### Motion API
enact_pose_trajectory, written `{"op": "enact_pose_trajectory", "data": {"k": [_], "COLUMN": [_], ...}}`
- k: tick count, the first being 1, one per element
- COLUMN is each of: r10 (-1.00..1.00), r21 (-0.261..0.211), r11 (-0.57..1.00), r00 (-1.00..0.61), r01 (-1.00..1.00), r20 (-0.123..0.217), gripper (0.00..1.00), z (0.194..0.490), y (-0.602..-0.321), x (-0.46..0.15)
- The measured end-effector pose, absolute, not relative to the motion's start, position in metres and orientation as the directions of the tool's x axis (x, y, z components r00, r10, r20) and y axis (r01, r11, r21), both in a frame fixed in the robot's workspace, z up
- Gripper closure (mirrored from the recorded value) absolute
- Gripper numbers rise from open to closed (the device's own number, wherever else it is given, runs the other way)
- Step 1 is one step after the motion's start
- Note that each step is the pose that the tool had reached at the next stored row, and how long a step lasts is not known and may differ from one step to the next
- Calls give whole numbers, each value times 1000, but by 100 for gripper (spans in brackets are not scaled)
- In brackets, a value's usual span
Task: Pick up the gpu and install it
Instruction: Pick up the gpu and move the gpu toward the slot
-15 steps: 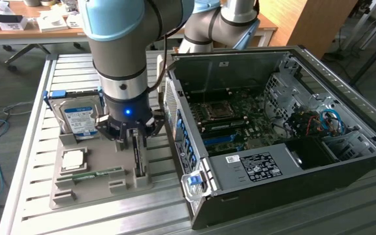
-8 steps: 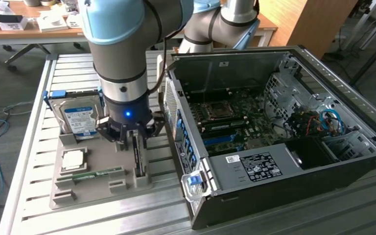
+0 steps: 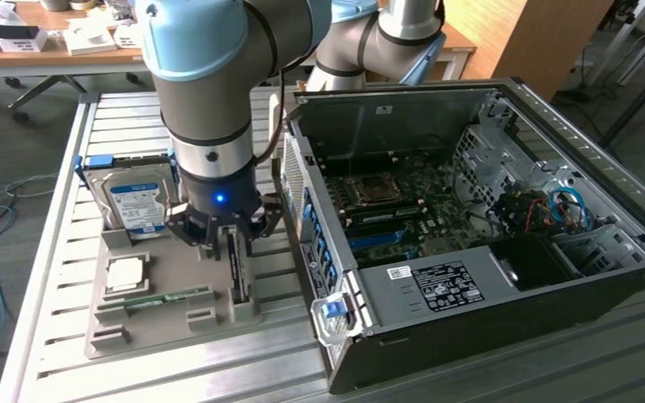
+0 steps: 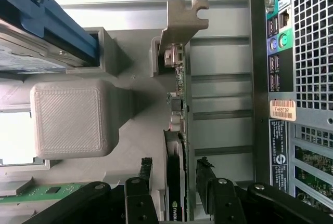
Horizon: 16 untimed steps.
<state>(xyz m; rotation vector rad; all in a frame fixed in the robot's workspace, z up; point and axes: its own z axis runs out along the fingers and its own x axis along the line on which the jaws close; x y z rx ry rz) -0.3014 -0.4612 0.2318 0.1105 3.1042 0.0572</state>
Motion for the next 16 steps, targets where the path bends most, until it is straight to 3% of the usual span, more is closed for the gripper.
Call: {"op": "enact_pose_trajectory", "data": {"k": [12,16], "r10": [72,72], "r21": [38,38], "r11": [997,997], "r00": [-997,-997], "r01": [70,70], "r20": [-34,-34], "gripper": [53,61], "z": [231,231], "y": [-461,-461], "x": [-301,-301]}}
